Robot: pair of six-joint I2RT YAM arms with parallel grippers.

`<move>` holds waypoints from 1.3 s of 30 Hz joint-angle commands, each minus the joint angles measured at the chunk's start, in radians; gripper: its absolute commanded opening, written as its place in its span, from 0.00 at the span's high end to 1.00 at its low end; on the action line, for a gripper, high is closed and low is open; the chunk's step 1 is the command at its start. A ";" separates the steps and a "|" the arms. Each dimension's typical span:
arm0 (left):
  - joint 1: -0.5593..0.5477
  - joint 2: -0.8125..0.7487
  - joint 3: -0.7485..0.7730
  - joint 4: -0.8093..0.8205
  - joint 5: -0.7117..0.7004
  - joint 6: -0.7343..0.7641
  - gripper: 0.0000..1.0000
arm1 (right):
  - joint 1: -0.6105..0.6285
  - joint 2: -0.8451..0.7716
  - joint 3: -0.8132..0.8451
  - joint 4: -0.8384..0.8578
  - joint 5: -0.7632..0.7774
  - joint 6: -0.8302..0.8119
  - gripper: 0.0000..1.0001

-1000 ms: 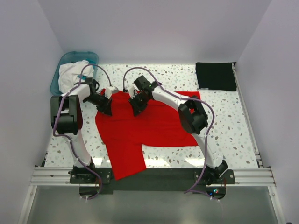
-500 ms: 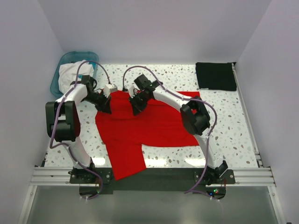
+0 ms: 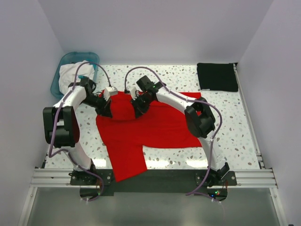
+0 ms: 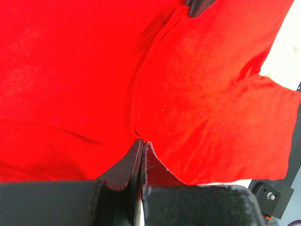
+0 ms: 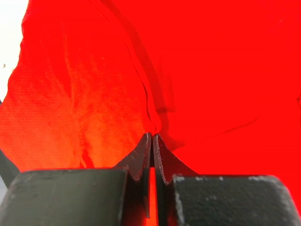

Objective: Fold and stack the t-shirts
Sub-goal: Fold the tshirt

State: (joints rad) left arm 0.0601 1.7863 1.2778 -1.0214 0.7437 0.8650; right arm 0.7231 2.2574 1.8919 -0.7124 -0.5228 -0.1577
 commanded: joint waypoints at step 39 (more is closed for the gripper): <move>0.049 -0.099 -0.071 -0.035 0.008 0.109 0.65 | -0.059 -0.125 -0.050 -0.091 -0.075 -0.085 0.57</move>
State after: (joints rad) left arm 0.0868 1.6978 1.1751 -1.0859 0.7399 0.9619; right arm 0.7250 2.1921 1.8103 -0.7536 -0.5732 -0.2127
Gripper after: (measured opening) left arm 0.338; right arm 0.409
